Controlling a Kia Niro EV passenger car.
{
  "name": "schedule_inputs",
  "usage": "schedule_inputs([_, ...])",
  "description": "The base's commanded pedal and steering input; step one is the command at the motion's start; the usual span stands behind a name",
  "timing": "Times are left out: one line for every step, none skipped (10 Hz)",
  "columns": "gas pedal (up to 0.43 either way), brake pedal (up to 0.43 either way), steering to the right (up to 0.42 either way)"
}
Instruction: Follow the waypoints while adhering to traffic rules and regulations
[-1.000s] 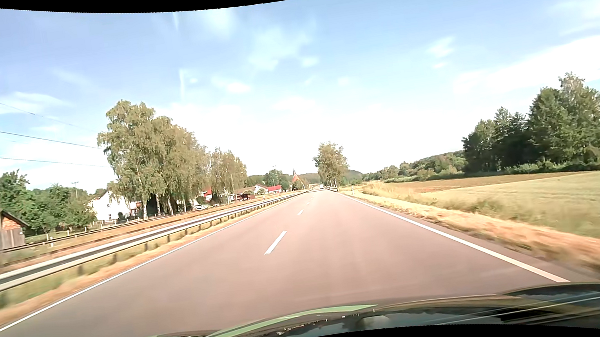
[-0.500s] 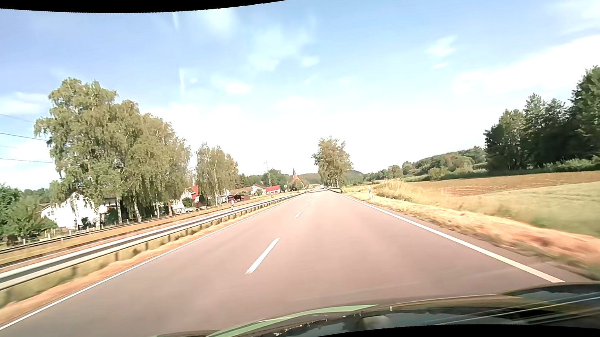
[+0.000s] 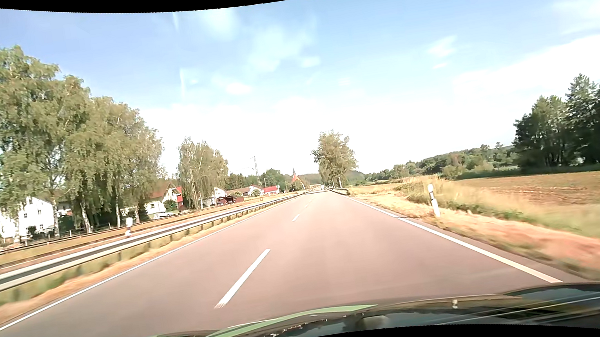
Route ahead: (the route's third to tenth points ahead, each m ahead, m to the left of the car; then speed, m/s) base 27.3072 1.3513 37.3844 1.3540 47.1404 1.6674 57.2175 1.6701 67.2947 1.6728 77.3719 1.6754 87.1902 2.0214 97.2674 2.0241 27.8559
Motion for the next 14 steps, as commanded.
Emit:
schedule_inputs([0.311, 0.000, -0.003])
schedule_inputs([0.311, 0.000, -0.003])
schedule_inputs([0.280, 0.000, -0.003])
schedule_inputs([0.260, 0.000, -0.003])
schedule_inputs([0.260, 0.000, -0.003])
schedule_inputs([0.260, 0.000, -0.003])
schedule_inputs([0.260, 0.000, -0.003])
schedule_inputs([0.260, 0.000, -0.003])
schedule_inputs([0.220, 0.000, -0.003])
schedule_inputs([0.197, 0.000, -0.003])
schedule_inputs([0.197, 0.000, -0.003])
schedule_inputs([0.197, 0.000, -0.003])
schedule_inputs([0.209, 0.000, -0.003])
schedule_inputs([0.228, 0.000, -0.003])
